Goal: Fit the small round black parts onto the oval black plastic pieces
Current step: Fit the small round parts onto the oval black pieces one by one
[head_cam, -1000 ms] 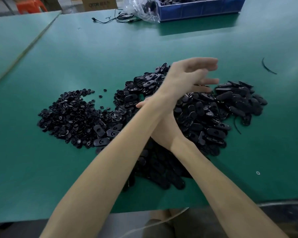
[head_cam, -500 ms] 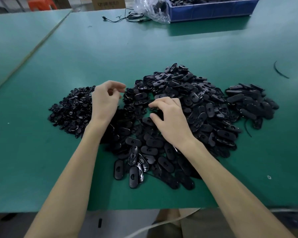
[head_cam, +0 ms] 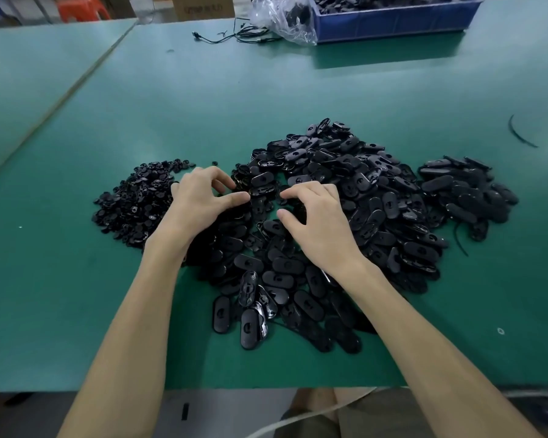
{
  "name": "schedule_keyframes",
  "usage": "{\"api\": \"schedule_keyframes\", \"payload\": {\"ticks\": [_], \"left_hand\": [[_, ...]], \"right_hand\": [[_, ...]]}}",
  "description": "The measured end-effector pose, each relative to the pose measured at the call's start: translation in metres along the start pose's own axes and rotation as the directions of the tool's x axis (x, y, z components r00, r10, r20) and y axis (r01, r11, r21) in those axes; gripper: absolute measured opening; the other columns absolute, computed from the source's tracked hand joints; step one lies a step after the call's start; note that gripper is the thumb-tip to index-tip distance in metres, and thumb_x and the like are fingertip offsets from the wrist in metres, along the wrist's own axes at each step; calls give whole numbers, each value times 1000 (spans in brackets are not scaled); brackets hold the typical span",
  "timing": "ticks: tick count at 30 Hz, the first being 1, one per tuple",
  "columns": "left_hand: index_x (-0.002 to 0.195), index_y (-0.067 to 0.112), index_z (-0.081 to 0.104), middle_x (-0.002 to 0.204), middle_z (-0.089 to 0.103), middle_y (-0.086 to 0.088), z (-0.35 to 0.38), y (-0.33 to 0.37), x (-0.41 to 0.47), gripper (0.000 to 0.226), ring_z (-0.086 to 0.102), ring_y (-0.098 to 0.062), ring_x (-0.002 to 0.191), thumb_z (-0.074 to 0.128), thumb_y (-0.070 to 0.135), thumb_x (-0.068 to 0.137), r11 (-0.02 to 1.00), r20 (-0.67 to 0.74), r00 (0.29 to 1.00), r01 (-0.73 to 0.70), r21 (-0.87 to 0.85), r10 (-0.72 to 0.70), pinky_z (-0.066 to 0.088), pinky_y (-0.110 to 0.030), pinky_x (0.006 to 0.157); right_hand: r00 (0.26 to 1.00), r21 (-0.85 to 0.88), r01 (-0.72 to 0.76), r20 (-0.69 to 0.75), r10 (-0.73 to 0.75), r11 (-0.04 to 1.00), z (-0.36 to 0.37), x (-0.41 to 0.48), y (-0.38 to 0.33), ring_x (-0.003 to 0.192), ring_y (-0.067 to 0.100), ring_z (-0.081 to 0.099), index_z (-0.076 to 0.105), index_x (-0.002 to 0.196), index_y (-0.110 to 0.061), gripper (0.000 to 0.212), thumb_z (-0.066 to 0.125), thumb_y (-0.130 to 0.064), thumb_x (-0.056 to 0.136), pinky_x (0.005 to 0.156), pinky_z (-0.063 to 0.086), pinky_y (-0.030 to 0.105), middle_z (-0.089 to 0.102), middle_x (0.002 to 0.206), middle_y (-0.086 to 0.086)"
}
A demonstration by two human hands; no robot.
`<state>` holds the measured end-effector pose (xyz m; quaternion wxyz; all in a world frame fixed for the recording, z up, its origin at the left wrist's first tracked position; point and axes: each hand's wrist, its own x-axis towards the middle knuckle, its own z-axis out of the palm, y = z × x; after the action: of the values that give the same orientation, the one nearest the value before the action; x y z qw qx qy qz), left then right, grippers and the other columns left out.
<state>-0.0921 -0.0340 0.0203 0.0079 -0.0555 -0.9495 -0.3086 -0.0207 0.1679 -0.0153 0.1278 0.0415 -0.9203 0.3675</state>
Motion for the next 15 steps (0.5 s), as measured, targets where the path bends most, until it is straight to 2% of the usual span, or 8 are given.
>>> {"api": "schedule_keyframes", "payload": {"ticks": [2,4,6,9,15], "left_hand": [[80,32,66,98,64,0,1,1,0,27,59,-21,96,85,51,77,1000,-12,1000,-6,-30,6,36,-48,110],[76,30,65,99,63,-1,3,1,0,28,57,-21,96,84,51,78,999,-33,999,-14,-30,13,33,-41,108],[76,28,64,96,60,1,6,1,0,29,55,-20,94,81,51,80,1000,-48,998,-31,-2,31,23,-31,93],[78,29,64,86,54,9,9,2,-1,26,52,-17,89,78,50,84,996,-77,993,-85,2,84,13,-28,78],[82,39,67,93,59,14,5,-3,0,13,56,-4,82,75,46,90,989,-193,973,-139,-49,127,16,-23,81]], "right_hand": [[1000,2,-2,2,2,1000,0,1,0,130,14,37,68,128,-16,28,66,-25,102,102,28,16,61,130,-4],[1000,9,-4,0,4,1000,-1,1,0,130,14,37,68,127,-16,27,66,-25,102,103,28,16,61,130,-4],[1000,9,-4,1,4,1000,-1,1,1,130,14,37,68,127,-16,27,66,-24,102,103,29,17,61,130,-4],[1000,15,-2,1,2,1000,-1,1,1,129,14,38,68,127,-16,27,66,-24,101,103,30,18,61,129,-4],[1000,38,-9,-6,9,999,-2,0,0,129,13,39,69,125,-16,24,66,-21,101,103,29,17,62,128,-5]]}}
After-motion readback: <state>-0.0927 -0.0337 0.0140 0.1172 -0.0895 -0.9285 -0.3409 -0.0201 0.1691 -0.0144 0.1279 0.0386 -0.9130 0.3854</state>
